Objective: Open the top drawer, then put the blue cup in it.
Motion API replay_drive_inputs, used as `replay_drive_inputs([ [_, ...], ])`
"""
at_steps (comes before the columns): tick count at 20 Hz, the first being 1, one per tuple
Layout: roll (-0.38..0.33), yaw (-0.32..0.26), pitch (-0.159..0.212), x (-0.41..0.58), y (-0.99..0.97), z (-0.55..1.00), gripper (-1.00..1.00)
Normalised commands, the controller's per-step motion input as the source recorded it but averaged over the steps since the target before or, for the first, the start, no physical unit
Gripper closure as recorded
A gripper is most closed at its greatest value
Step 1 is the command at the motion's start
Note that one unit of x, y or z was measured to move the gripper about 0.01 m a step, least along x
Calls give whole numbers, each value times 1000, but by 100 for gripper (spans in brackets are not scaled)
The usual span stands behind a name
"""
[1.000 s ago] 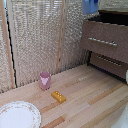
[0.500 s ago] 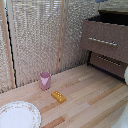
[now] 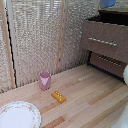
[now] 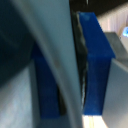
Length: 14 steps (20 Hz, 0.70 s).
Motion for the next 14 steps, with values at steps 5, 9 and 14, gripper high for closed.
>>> replay_drive_inputs([
  [5, 18, 4, 21, 10, -293, 154, -100],
  [9, 38, 0, 33, 80, 15, 478, -100],
  [14, 102, 8, 46, 191, 90, 640, -100],
])
